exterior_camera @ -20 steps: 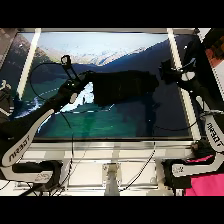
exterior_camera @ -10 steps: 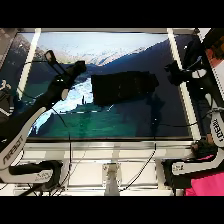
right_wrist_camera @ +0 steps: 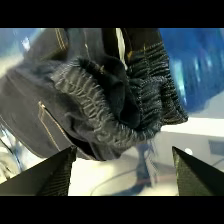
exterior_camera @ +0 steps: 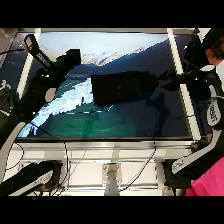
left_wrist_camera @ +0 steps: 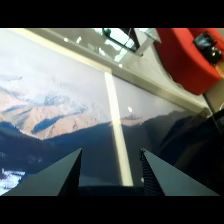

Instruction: Fold the clothes and pants, and hang the long-sleeved shirts on hangers.

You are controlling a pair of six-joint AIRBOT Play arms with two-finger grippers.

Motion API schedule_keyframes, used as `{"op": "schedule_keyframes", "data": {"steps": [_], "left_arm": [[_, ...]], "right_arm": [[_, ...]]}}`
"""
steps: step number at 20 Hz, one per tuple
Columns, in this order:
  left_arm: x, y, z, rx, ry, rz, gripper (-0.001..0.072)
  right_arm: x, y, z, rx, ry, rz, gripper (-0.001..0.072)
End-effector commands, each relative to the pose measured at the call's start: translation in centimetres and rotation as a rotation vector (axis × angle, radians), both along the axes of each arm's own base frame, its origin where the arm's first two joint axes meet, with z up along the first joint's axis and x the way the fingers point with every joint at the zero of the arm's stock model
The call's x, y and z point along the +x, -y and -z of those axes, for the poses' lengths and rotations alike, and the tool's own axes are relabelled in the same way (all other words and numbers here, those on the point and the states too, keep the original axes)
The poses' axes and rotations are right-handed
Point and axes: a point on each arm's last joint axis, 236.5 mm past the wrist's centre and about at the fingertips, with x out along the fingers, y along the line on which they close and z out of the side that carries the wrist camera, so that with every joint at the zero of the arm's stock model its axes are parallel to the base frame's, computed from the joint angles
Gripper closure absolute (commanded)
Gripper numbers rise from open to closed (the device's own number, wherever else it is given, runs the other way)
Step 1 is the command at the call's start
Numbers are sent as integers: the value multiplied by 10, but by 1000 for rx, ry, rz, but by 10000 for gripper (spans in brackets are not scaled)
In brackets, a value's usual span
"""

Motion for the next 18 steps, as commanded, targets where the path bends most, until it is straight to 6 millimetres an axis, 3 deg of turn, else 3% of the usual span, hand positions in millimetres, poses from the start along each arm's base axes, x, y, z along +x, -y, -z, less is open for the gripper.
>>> {"op": "schedule_keyframes", "data": {"steps": [1,9,18], "left_arm": [[-15,7,4,27,-57,19,272],[-21,22,5,28,-57,53,273],[-22,24,5,28,-58,56,273]], "right_arm": [[0,-10,18,-20,-27,-101,45],[6,-2,53,-34,-79,-105,46],[3,-49,70,21,-112,-172,51]]}}
